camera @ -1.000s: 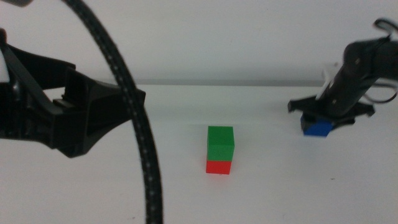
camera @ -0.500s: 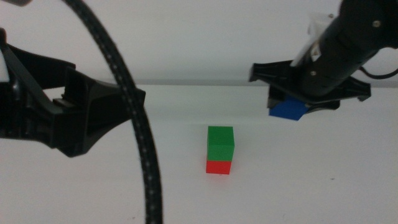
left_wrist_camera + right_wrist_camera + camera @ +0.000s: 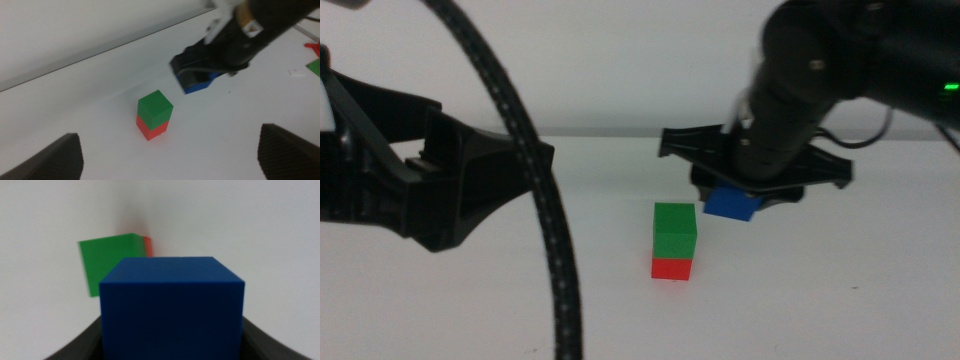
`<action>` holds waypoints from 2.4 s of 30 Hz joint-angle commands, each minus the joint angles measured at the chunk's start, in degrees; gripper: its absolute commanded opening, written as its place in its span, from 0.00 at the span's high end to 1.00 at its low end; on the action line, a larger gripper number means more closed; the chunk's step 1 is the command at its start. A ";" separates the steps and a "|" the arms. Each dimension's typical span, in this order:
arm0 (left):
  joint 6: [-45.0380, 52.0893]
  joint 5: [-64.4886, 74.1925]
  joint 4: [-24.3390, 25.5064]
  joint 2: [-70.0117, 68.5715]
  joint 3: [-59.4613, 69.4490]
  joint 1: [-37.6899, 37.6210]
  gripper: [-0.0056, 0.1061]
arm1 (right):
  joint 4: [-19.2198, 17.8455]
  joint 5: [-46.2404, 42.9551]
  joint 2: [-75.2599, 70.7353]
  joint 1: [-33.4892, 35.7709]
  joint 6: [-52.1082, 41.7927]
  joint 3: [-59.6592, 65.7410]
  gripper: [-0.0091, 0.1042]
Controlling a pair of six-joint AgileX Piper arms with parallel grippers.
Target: Stack red cubes first, then green, then blue cubes in a specific spot.
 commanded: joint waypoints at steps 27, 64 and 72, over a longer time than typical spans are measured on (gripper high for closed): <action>-0.05 -0.79 -0.28 -0.19 0.23 0.20 0.11 | 0.34 5.36 11.44 1.44 -4.27 -7.56 0.84; -0.05 -2.03 -0.28 -0.19 0.23 0.20 0.11 | 1.83 1.30 15.42 1.44 -6.93 -11.05 0.84; -0.05 -2.03 -0.17 -0.19 0.23 0.20 0.11 | 2.20 -1.85 14.53 1.44 -6.93 -11.16 0.19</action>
